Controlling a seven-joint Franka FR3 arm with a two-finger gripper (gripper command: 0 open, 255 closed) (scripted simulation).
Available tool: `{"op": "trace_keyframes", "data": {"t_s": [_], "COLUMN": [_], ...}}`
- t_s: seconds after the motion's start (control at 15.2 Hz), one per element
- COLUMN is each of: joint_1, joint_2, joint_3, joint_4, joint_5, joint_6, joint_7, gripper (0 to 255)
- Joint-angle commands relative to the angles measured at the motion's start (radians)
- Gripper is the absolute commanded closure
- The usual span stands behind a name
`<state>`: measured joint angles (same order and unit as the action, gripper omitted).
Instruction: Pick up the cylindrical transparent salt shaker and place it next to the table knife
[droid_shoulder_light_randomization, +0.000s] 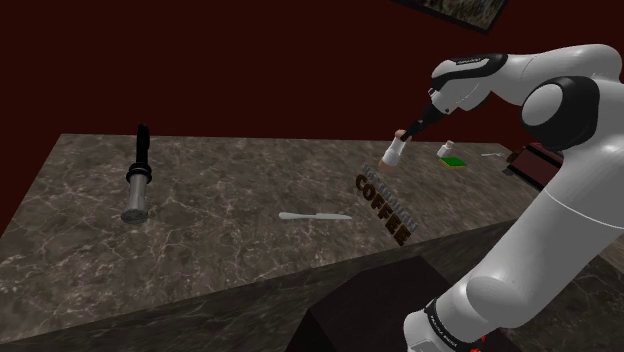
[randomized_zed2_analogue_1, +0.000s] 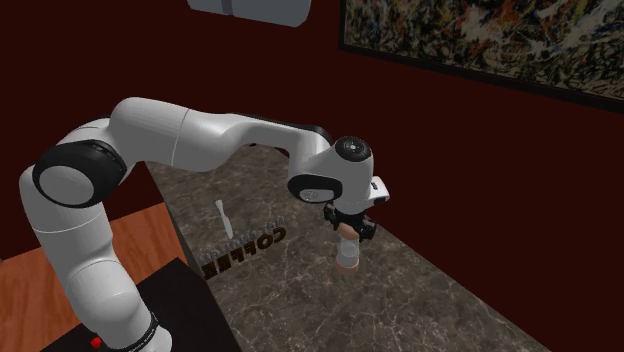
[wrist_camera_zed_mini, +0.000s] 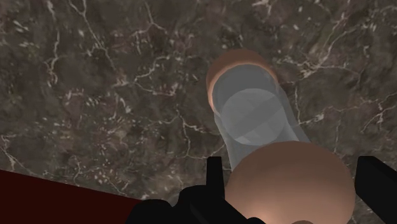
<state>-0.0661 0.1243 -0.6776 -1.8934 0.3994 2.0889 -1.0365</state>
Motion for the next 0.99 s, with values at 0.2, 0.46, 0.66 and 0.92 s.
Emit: {"op": "trace_keyframes", "data": {"t_s": [0.2,0.46,0.66,0.92], "joint_1": [0.000,0.001,0.002,0.002], "joint_2": [0.000,-0.008,-0.018,-0.029], "joint_3": [0.000,-0.002,-0.004,-0.006], "joint_4": [0.000,0.018,0.046,0.088], "joint_5": [0.000,-0.011,-0.025,-0.040], "joint_6": [0.000,-0.022,-0.056,-0.103], "joint_7": [0.000,0.012,0.028,0.048], "gripper": [255,255,255,255]}}
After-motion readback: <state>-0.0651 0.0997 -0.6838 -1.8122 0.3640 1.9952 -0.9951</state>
